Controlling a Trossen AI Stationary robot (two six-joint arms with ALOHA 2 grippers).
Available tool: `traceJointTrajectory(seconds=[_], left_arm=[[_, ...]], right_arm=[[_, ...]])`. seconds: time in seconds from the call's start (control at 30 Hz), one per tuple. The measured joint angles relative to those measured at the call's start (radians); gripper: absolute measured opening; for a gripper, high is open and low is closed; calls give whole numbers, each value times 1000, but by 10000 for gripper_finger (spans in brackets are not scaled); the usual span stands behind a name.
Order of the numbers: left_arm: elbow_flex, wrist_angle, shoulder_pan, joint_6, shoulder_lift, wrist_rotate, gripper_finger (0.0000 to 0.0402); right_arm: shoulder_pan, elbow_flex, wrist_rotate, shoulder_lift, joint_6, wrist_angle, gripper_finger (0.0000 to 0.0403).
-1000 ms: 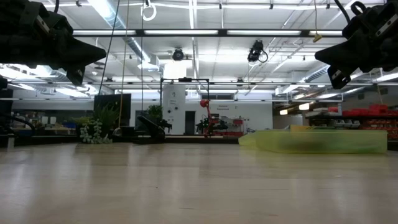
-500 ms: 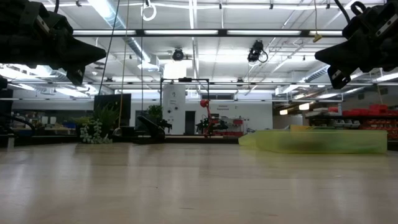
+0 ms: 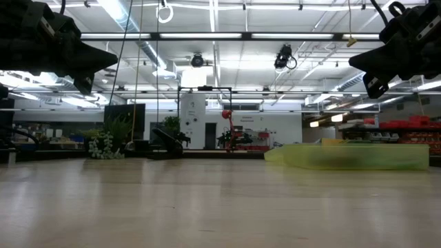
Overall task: Pack school essentials
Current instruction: Return to Home Position
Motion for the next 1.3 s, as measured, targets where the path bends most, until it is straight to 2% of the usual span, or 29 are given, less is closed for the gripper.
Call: traceJointTrajectory(seconds=[0.27,0.67,0.97,1.3], left_arm=[[0,0,0,0,0,0,36],[0,0,0,0,0,0,23],[0,0,0,-1,0,0,34],[0,0,0,0,0,0,23]], right_arm=[[0,0,0,0,0,0,7],[0,0,0,0,0,0,7],[0,0,0,0,0,0,7],[0,0,0,0,0,0,7]])
